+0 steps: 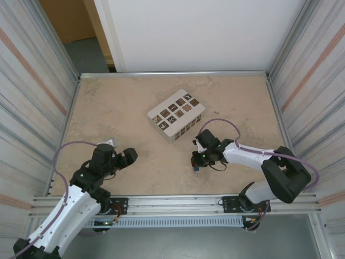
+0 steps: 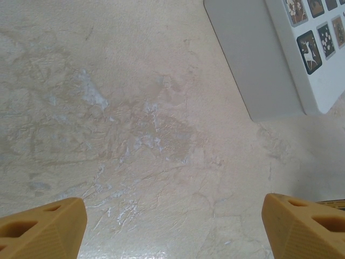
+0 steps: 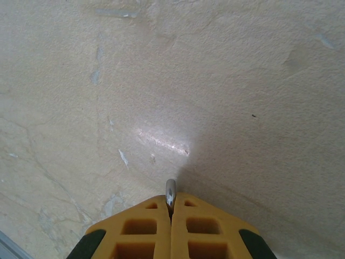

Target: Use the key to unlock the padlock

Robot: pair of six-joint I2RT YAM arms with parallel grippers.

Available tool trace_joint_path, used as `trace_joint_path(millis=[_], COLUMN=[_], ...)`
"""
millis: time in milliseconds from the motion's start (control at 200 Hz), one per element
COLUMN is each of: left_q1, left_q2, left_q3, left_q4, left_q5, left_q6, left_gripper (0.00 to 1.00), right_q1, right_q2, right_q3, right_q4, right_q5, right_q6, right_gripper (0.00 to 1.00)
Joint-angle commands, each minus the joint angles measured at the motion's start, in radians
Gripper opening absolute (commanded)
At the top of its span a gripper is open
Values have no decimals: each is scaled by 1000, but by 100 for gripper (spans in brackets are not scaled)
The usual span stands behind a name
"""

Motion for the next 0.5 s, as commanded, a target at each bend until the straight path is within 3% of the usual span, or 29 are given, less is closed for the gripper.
trace_joint_path(millis=[0,496], left_q1=[11,19], left_q2=[-8,-7], left_q3=[13,14], left_q4=[-11,-11], left_q5=[-20,-18], left_q6=[1,3], left_gripper=[85,85], right_q1=[8,7], right_q2=[27,66], right_q3=[22,29], right_q4=[-2,1], right_q5=[-1,-8], right_q6=[-15,-22], right_gripper=[0,0])
